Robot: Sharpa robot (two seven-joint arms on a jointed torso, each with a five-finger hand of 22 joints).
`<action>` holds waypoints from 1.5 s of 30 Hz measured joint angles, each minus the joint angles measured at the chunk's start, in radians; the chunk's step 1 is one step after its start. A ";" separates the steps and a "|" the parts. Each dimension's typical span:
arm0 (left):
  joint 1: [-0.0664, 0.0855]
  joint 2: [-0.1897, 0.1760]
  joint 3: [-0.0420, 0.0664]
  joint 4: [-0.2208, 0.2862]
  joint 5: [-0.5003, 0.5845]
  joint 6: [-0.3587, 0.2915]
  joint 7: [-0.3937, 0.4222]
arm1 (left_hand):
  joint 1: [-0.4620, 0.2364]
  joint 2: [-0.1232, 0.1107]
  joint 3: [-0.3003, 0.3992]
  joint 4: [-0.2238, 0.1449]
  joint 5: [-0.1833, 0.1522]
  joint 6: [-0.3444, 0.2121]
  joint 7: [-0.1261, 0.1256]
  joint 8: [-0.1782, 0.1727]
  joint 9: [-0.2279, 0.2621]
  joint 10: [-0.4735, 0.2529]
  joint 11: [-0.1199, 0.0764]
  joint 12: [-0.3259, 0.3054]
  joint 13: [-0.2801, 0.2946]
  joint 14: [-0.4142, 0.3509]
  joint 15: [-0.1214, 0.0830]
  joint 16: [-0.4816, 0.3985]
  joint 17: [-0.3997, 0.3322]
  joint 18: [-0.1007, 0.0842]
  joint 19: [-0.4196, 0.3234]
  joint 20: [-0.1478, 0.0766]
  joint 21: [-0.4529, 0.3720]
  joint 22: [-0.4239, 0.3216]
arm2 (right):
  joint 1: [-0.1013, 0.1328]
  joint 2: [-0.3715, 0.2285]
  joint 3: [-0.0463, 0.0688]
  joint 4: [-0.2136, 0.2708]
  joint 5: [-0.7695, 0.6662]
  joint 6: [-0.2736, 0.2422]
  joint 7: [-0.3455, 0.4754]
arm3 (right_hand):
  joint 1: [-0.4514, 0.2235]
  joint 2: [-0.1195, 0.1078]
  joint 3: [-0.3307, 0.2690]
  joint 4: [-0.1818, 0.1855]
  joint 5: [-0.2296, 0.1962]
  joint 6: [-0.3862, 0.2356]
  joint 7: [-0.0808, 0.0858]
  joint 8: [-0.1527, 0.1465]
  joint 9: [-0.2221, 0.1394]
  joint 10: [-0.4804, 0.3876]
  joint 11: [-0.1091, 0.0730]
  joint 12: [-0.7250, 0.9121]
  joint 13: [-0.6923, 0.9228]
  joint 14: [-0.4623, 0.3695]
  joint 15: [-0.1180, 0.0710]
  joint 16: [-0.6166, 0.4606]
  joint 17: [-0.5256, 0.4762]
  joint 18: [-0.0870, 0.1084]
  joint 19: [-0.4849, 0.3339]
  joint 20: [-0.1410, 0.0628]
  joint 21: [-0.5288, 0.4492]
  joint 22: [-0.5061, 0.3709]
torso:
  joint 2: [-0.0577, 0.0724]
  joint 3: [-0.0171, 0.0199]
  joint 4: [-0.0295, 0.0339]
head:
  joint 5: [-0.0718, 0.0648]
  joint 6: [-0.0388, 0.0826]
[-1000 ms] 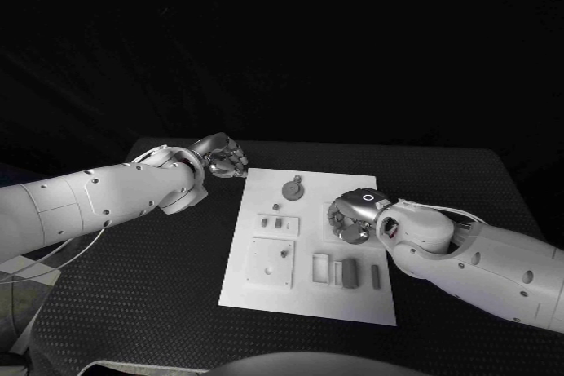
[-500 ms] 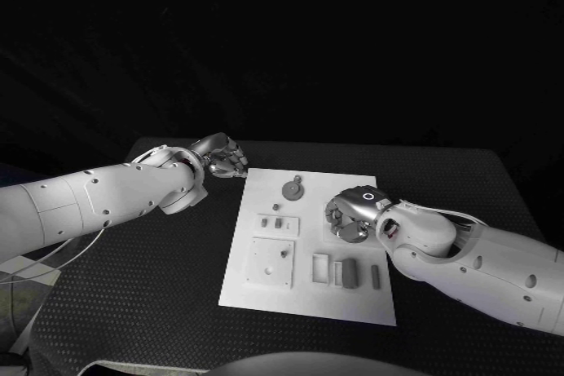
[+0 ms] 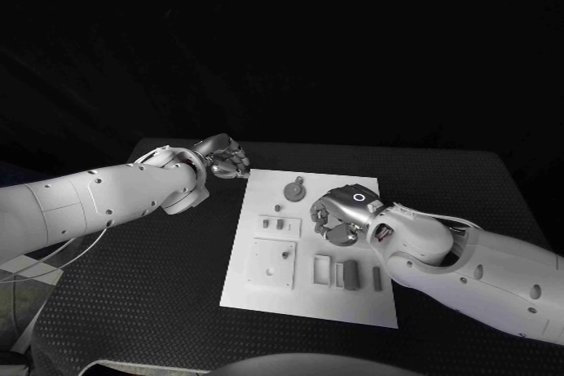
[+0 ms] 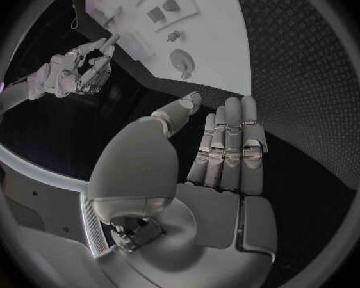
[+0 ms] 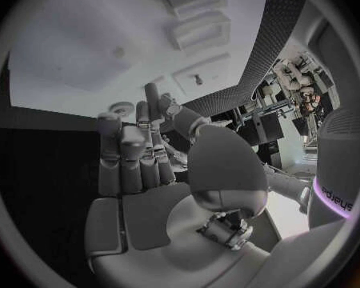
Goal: Assemble the parts on the task board
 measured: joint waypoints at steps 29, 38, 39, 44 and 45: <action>0.000 0.016 0.000 -0.008 0.015 0.000 0.000 | 0.000 0.000 0.003 0.003 0.000 0.000 0.000 0.000 -0.001 0.001 -0.001 0.000 0.000 0.000 0.000 -0.004 0.002 0.000 0.000 0.000 0.000 0.000 | -0.063 0.189 -0.039 -0.048 0.009 0.002 0.035 | -0.005 -0.005 0.003 0.003 0.000 0.000 0.000 -0.002 -0.002 0.002 -0.003 0.000 0.000 0.000 0.000 0.000 0.000 0.003 0.000 0.000 0.000 0.000 | 0.001 -0.0019 0.0013 | 0.030 -0.014; 0.000 0.020 0.000 -0.002 0.015 0.000 0.000 | 0.000 0.000 0.003 0.003 0.000 0.000 0.000 0.000 -0.001 0.002 -0.002 0.000 0.000 0.000 0.000 -0.004 0.003 0.000 0.000 0.000 0.000 0.000 | -0.082 0.213 -0.053 -0.088 0.006 0.006 0.041 | -0.005 -0.005 0.003 0.003 -0.001 0.000 0.000 -0.004 -0.002 0.002 -0.003 0.000 0.000 0.000 0.000 0.000 0.000 0.003 0.002 -0.002 0.000 0.000 | 0.001 -0.0012 0.0013 | 0.033 -0.018; 0.000 0.021 0.000 -0.002 0.015 0.000 0.000 | 0.000 0.000 0.003 0.003 0.000 0.000 0.000 0.000 -0.001 0.002 -0.002 0.000 0.000 0.000 0.000 -0.004 0.003 0.000 0.000 0.000 0.000 0.000 | -0.083 0.214 -0.053 -0.091 0.006 0.006 0.042 | -0.005 -0.005 0.003 0.003 -0.001 0.000 0.000 -0.004 -0.002 0.002 -0.003 0.000 0.000 0.000 0.000 0.000 0.000 0.004 0.002 -0.002 0.000 0.000 | 0.001 -0.0009 0.0020 | 0.034 -0.018; 0.000 0.021 0.000 -0.001 0.016 0.000 0.000 | 0.000 0.000 0.003 0.003 0.000 0.000 0.000 0.000 -0.001 0.002 -0.002 0.000 0.000 0.000 0.000 -0.004 0.003 0.000 0.000 0.000 0.000 0.000 | -0.086 0.219 -0.055 -0.104 0.006 0.009 0.044 | -0.002 -0.002 0.003 0.003 -0.001 0.000 0.000 0.000 -0.002 0.002 -0.003 0.000 0.000 0.000 0.000 0.000 0.000 0.004 0.002 -0.002 0.000 0.000 | 0.001 -0.0009 0.0034 | 0.036 -0.021; 0.000 0.021 0.000 -0.001 0.016 0.000 0.000 | 0.000 0.000 0.003 0.003 0.000 0.000 0.000 0.000 -0.001 0.002 -0.002 0.000 0.000 0.000 0.000 -0.004 0.003 0.000 0.000 0.000 0.000 0.000 | -0.087 0.220 -0.055 -0.105 0.006 0.009 0.044 | -0.002 -0.002 0.004 0.001 -0.001 0.000 0.000 0.000 -0.002 0.002 -0.003 0.000 0.000 0.000 0.000 0.000 0.000 0.004 0.002 -0.002 0.000 0.000 | 0.001 -0.0010 0.0034 | 0.036 -0.021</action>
